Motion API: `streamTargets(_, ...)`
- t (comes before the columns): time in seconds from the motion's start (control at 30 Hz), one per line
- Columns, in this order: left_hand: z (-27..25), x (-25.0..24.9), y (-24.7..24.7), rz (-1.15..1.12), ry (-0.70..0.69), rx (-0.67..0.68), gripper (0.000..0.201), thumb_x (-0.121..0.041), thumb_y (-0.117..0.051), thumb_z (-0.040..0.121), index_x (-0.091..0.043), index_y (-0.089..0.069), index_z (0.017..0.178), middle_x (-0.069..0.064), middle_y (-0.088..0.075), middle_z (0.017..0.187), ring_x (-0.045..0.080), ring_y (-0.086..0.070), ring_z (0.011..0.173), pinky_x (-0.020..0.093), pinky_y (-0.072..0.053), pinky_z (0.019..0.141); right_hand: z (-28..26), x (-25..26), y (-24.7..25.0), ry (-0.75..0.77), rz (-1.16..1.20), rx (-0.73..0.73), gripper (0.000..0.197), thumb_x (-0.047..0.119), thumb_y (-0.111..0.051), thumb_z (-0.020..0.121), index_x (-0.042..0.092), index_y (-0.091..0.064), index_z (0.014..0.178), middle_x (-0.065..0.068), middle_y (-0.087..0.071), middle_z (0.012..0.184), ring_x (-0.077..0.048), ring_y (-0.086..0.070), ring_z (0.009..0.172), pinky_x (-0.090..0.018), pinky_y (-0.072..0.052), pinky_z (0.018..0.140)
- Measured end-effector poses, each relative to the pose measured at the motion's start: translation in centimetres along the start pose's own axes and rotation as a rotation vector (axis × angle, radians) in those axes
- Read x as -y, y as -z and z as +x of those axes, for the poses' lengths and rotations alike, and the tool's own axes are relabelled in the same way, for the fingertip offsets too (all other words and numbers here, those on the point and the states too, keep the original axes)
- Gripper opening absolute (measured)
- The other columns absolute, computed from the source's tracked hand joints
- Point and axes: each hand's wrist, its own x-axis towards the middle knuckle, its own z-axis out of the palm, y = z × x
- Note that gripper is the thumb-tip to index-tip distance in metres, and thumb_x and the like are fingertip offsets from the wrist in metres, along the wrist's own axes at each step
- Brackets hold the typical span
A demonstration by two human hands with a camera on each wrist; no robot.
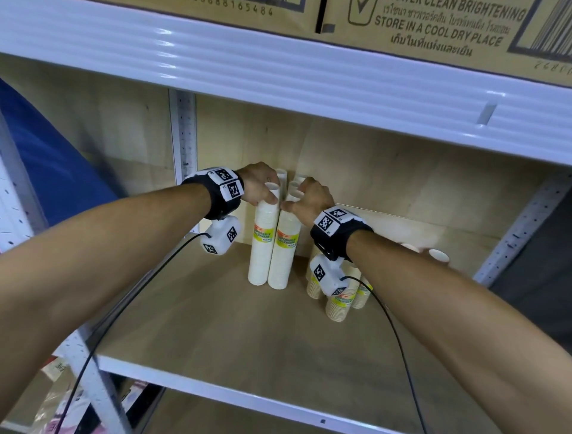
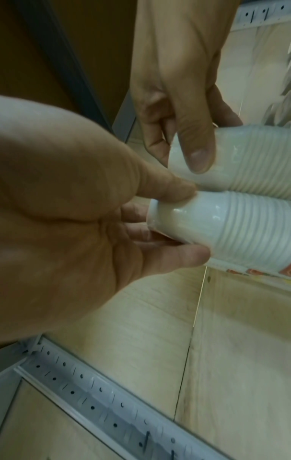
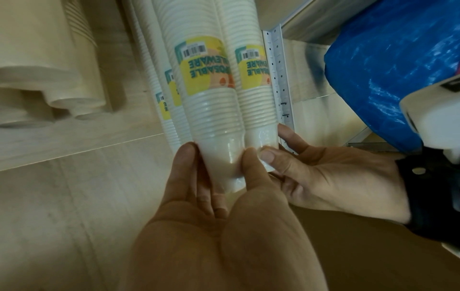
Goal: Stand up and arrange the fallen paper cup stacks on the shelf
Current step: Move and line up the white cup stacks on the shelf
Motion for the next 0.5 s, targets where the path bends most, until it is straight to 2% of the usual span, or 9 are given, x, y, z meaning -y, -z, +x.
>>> streamTargets(0.1,0.2,0.3,-0.1,-0.017,0.001,0.008,0.044,-0.013,-0.073,0.085,-0.013,-0.057,0.127,0.007,-0.053,0.128,0.028,-0.061,0.106,0.039,-0.06,0.081,0.3,-0.1,-0.2,-0.002,-0.009,-0.004,0.063,0.038,-0.078,0.077,0.014,-0.051,0.13,-0.003,-0.061,0.129,-0.022,-0.057,0.118,-0.028,-0.044,0.08)
streamTargets(0.27,0.5,0.2,-0.1,-0.028,-0.002,0.011,0.044,-0.012,-0.075,0.083,-0.013,-0.059,0.125,0.007,-0.054,0.125,0.028,-0.062,0.105,0.037,-0.06,0.08,0.8,0.2,-0.5,-0.013,-0.032,-0.004,0.066,0.041,-0.079,0.074,0.015,-0.053,0.128,-0.005,-0.062,0.127,-0.026,-0.06,0.114,-0.037,-0.052,0.089)
streamTargets(0.4,0.7,0.0,0.5,0.001,-0.016,0.01,0.046,-0.012,-0.077,0.082,-0.012,-0.06,0.124,0.007,-0.055,0.119,0.026,-0.062,0.1,0.027,-0.057,0.068,1.1,0.1,-0.2,-0.008,-0.06,-0.008,0.06,0.041,-0.077,0.077,0.013,-0.053,0.125,-0.007,-0.06,0.125,-0.026,-0.059,0.112,-0.032,-0.048,0.081)
streamTargets(0.5,0.8,-0.3,1.0,0.006,-0.01,0.013,0.044,-0.015,-0.078,0.081,-0.015,-0.061,0.122,0.007,-0.058,0.116,0.025,-0.064,0.098,0.027,-0.058,0.068,1.1,0.2,0.2,-0.009,-0.076,-0.004,0.057,0.042,-0.074,0.079,0.014,-0.054,0.124,-0.008,-0.058,0.123,-0.025,-0.057,0.109,-0.03,-0.043,0.077)
